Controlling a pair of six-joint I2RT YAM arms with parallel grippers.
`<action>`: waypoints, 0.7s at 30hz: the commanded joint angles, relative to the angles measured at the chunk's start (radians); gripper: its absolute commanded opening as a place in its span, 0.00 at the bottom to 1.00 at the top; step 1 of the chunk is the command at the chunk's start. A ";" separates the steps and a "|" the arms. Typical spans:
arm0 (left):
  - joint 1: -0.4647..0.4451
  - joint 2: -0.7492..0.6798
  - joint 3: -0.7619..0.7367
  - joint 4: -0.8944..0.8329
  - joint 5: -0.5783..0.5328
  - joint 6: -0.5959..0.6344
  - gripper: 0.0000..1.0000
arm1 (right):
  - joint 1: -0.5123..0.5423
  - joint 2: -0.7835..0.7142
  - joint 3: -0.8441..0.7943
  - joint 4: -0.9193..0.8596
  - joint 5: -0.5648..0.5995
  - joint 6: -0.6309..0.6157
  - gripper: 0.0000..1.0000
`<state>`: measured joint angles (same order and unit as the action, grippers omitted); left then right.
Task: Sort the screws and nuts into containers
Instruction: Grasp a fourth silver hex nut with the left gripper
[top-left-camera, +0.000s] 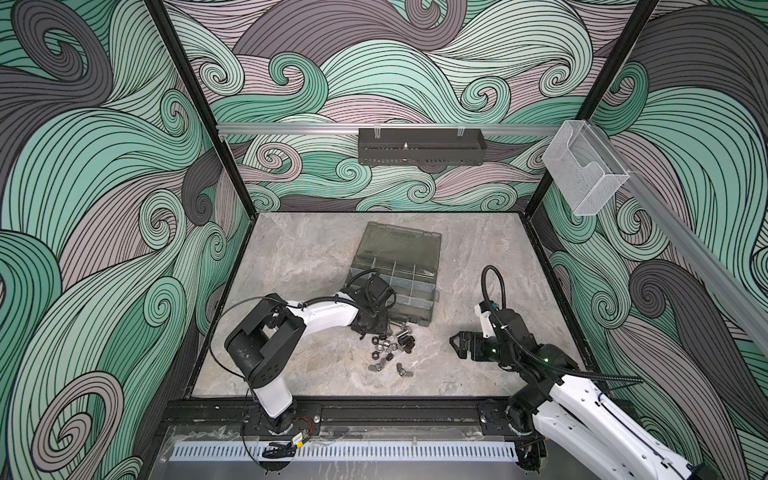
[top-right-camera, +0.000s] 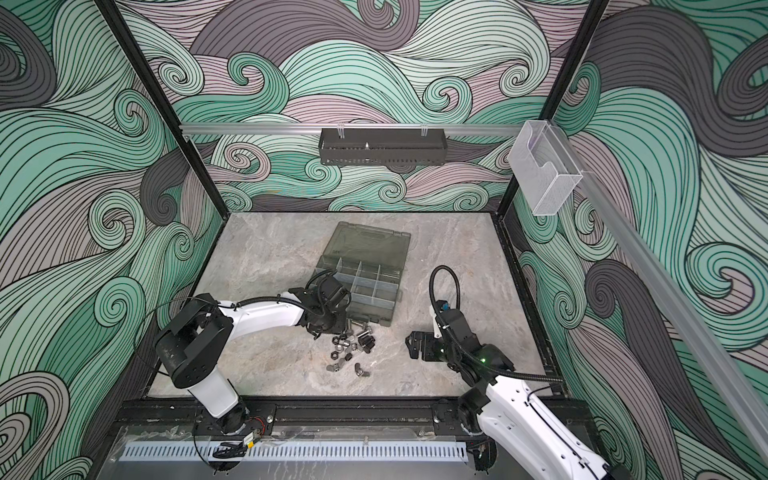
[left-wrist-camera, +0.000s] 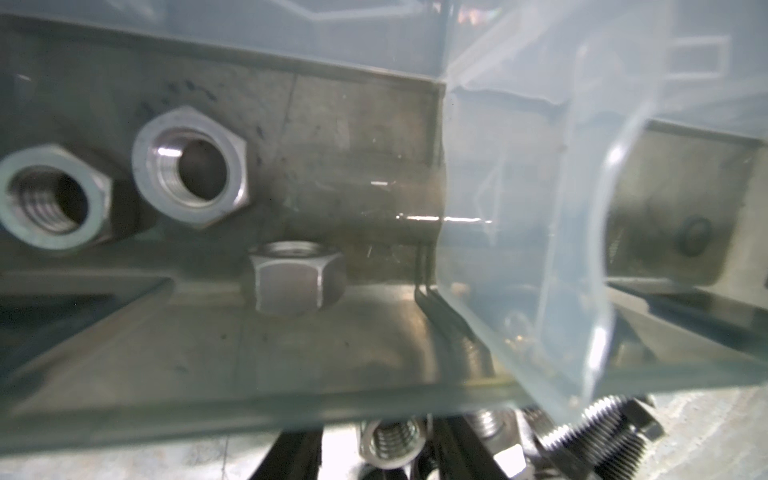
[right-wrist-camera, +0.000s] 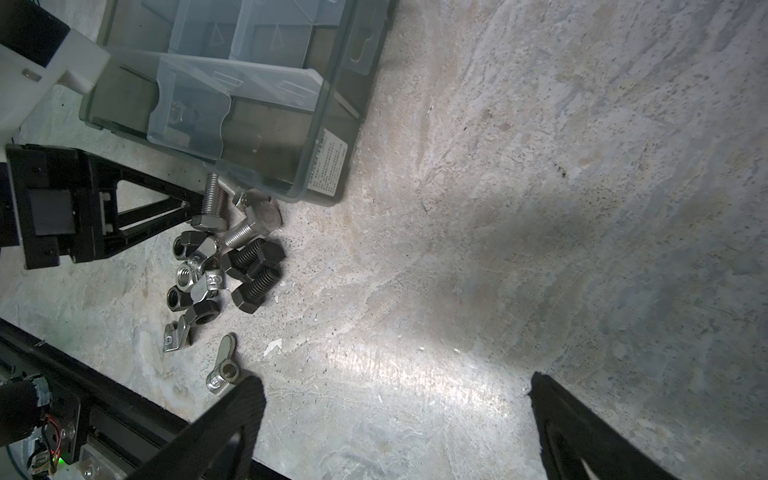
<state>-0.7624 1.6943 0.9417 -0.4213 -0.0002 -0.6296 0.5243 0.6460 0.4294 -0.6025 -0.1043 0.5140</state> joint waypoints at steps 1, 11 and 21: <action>-0.008 0.016 0.013 -0.048 -0.030 0.020 0.42 | 0.006 -0.017 -0.015 -0.004 0.026 0.012 0.99; -0.008 0.007 -0.012 -0.037 -0.035 0.005 0.30 | 0.006 -0.016 -0.014 -0.002 0.028 0.013 0.99; -0.017 -0.031 -0.027 -0.065 -0.056 0.010 0.38 | 0.006 -0.019 -0.017 -0.006 0.028 0.016 0.99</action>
<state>-0.7689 1.6859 0.9314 -0.4339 -0.0273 -0.6178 0.5243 0.6304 0.4294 -0.6025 -0.0883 0.5240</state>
